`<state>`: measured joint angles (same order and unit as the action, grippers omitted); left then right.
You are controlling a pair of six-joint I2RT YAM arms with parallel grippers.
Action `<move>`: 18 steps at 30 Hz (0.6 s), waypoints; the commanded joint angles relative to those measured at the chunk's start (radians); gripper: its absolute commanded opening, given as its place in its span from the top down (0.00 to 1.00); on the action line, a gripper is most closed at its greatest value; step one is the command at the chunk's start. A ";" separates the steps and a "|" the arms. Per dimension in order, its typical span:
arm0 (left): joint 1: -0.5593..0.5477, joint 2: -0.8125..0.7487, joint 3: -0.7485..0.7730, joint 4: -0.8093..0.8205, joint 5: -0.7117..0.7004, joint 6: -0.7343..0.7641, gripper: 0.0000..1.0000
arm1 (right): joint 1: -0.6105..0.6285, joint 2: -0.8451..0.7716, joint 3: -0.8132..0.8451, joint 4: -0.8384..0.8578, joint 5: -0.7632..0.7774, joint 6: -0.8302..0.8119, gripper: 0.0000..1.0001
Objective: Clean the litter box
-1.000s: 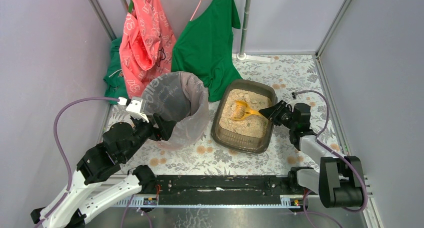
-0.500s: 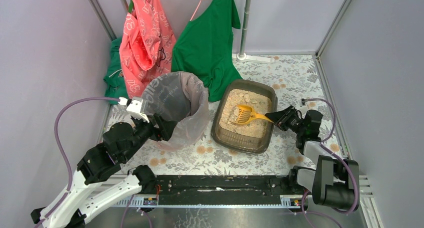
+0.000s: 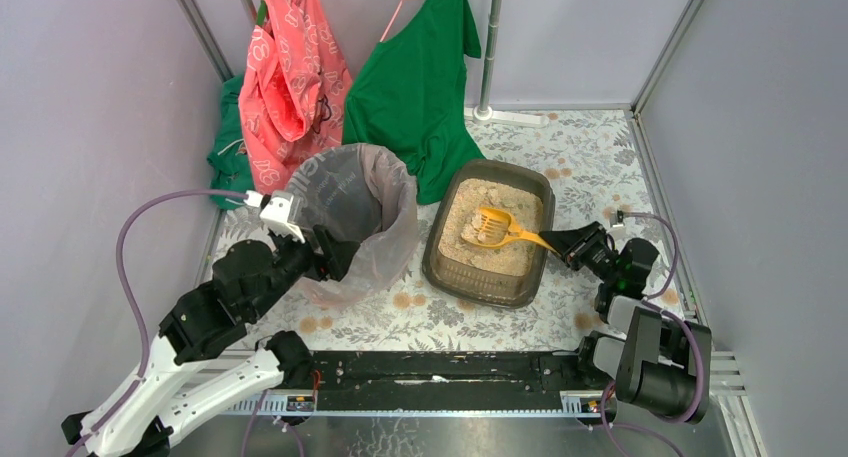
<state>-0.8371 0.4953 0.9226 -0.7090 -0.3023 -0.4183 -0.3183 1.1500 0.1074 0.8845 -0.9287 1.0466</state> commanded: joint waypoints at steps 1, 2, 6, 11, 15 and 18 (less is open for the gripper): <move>-0.006 0.018 0.041 0.015 0.038 -0.020 0.23 | -0.031 -0.005 -0.027 0.237 -0.048 0.107 1.00; -0.006 0.018 0.049 0.011 0.035 -0.020 0.23 | -0.041 -0.001 -0.033 0.271 -0.046 0.121 1.00; -0.006 0.020 0.077 -0.025 0.005 -0.024 0.23 | -0.062 0.053 -0.060 0.457 -0.024 0.206 1.00; -0.006 0.005 0.061 -0.004 0.000 -0.037 0.23 | -0.067 0.204 -0.094 0.806 -0.025 0.357 1.00; -0.006 0.023 0.054 0.020 0.018 -0.044 0.23 | -0.077 0.266 -0.104 0.833 -0.014 0.362 1.00; -0.006 0.038 0.047 0.051 0.024 -0.043 0.23 | -0.062 0.248 -0.107 0.823 -0.006 0.362 1.00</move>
<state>-0.8371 0.5156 0.9730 -0.7258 -0.2871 -0.4522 -0.3920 1.4185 0.0040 1.5028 -0.9295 1.3750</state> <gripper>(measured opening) 0.771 0.273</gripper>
